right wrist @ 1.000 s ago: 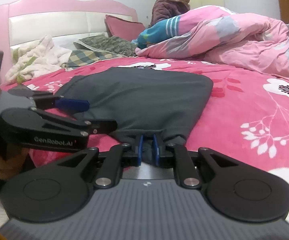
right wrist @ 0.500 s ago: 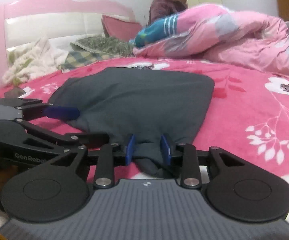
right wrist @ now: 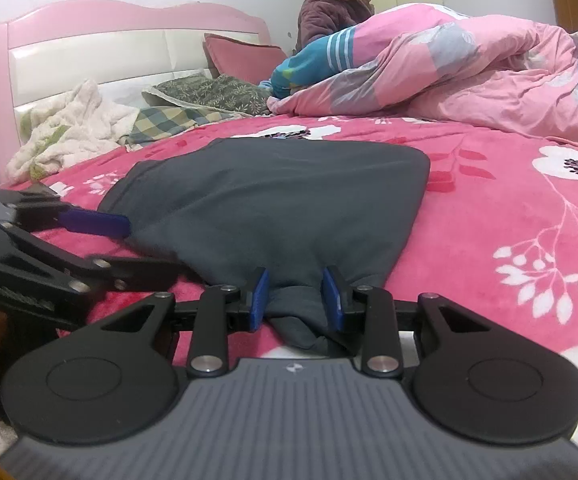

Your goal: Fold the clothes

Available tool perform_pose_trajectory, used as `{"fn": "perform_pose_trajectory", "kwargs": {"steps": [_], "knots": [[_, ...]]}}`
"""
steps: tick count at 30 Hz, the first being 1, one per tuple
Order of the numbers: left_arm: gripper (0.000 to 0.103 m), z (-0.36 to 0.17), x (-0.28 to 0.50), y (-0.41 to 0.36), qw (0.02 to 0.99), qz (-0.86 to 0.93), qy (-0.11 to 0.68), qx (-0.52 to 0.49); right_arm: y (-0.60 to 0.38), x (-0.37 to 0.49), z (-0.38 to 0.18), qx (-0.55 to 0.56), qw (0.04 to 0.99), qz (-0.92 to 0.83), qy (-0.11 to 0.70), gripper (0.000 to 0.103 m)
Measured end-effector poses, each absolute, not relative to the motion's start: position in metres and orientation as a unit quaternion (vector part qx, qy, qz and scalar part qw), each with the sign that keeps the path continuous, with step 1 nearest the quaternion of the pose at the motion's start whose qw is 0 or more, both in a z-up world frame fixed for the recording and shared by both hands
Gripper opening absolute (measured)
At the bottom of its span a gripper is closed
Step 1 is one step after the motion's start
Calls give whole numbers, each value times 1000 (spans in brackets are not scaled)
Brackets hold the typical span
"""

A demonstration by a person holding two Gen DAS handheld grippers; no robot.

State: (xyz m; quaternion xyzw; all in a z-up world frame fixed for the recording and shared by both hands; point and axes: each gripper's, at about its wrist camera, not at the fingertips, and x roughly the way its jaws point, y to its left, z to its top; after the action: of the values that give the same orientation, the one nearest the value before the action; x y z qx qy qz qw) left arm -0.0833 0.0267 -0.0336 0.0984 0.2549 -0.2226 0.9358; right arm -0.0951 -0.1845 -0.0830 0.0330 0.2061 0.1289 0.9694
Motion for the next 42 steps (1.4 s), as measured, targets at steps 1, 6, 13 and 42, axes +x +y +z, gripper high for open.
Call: {"fn": "perform_pose_trajectory", "kwargs": {"steps": [1, 6, 13, 42], "knots": [[92, -30, -85, 29, 937, -222, 253, 96, -185, -95, -83, 35, 969, 129, 206, 29], [97, -12, -82, 33, 937, -219, 264, 65, -186, -95, -83, 37, 969, 130, 207, 29], [102, 6, -61, 47, 921, -213, 323, -42, -184, -94, -82, 36, 969, 129, 209, 29], [103, -23, 14, -14, 906, -89, 405, 86, -180, -94, -81, 35, 968, 122, 215, 30]]}}
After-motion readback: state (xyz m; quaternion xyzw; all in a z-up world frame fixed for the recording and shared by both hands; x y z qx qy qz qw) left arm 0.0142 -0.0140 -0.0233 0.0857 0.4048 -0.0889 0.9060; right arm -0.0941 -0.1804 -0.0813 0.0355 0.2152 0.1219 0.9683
